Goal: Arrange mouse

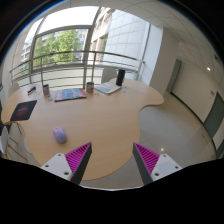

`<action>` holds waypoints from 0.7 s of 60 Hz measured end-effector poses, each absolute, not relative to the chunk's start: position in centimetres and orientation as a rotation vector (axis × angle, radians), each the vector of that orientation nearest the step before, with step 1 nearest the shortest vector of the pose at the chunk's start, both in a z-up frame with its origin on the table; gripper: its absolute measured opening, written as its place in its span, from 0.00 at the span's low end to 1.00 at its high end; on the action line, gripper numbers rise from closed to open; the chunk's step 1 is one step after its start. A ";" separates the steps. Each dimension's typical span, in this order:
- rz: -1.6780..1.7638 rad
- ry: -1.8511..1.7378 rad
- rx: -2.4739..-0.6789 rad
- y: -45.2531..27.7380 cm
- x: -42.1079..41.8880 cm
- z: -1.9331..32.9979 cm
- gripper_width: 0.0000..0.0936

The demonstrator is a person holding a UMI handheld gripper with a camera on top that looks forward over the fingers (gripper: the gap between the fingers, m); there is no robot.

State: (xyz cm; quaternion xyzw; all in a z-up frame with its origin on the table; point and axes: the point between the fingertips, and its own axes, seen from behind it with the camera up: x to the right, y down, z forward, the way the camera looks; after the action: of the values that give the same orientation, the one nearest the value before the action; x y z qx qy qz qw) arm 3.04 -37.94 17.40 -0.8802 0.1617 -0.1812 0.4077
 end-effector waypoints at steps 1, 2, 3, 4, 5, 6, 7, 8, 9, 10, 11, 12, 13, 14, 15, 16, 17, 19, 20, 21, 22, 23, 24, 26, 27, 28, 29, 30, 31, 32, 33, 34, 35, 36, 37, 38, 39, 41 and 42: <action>-0.460 0.409 -2.218 -38.0 3.1 17.4 0.90; -0.465 0.410 -2.218 -38.0 3.0 17.3 0.90; -0.468 0.412 -2.218 -38.1 3.0 17.2 0.90; -0.472 0.413 -2.219 -38.1 2.9 17.1 0.90; -0.475 0.415 -2.220 -38.2 2.8 16.9 0.90; -0.478 0.418 -2.221 -38.3 2.6 16.6 0.90; -0.482 0.418 -2.222 -38.3 2.6 16.5 0.90; -0.482 0.422 -2.224 -38.4 2.3 16.2 0.90; -0.482 0.425 -2.225 -38.6 2.0 15.9 0.90; -0.482 0.428 -2.227 -38.7 1.6 15.5 0.90; -0.481 0.431 -2.229 -38.9 1.2 15.2 0.90; -0.479 0.431 -2.231 -39.0 0.8 14.7 0.90; -0.477 0.432 -2.231 -39.1 0.4 14.3 0.90; -0.475 0.432 -2.233 -39.2 -0.1 13.9 0.90; -0.473 0.432 -2.235 -39.3 -0.5 13.4 0.90; -0.471 0.432 -2.238 -39.4 -1.0 12.9 0.90; -0.469 0.432 -2.243 -39.5 -1.5 12.3 0.90; -0.460 0.430 -2.254 -39.6 -2.6 11.2 0.90; -0.453 0.429 -2.260 -39.6 -3.1 10.7 0.90; -0.444 0.427 -2.266 -39.5 -3.7 10.2 0.90; -0.434 0.424 -2.273 -39.4 -4.2 9.6 0.90; -0.422 0.420 -2.281 -39.2 -4.8 9.1 0.90; -0.409 0.414 -2.289 -39.0 -5.5 8.5 0.90; -0.381 0.397 -2.301 -38.4 -6.8 7.8 0.90; -0.369 0.386 -2.302 -37.9 -7.3 7.4 0.90; -0.359 0.376 -2.304 -37.3 -7.9 7.0 0.90; -0.350 0.364 -2.305 -36.8 -8.4 6.6 0.90; -0.343 0.353 -2.308 -36.2 -8.8 6.3 0.90; -0.337 0.341 -2.311 -35.5 -9.2 5.9 0.90; -0.332 0.329 -2.312 -34.7 -9.5 5.5 0.90; -0.330 0.315 -2.313 -34.1 -9.8 5.3 0.90; -0.327 0.303 -2.313 -33.3 -10.0 5.1 0.90; -0.324 0.294 -2.314 -32.6 -10.2 4.7 0.90; -0.320 0.285 -2.315 -31.8 -10.4 4.5 0.90; -0.315 0.279 -2.317 -31.0 -10.6 4.1 0.90; -0.308 0.273 -2.318 -30.3 -10.8 3.7 0.90; -0.300 0.269 -2.320 -29.5 -11.0 3.3 0.90; -0.284 0.260 -2.320 -27.9 -11.3 2.7 0.90; -0.276 0.256 -2.319 -27.1 -11.3 2.4 0.90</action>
State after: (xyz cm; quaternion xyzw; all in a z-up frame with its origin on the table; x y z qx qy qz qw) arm -11.31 -27.11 2.42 -0.9107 0.1005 -0.1084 0.3857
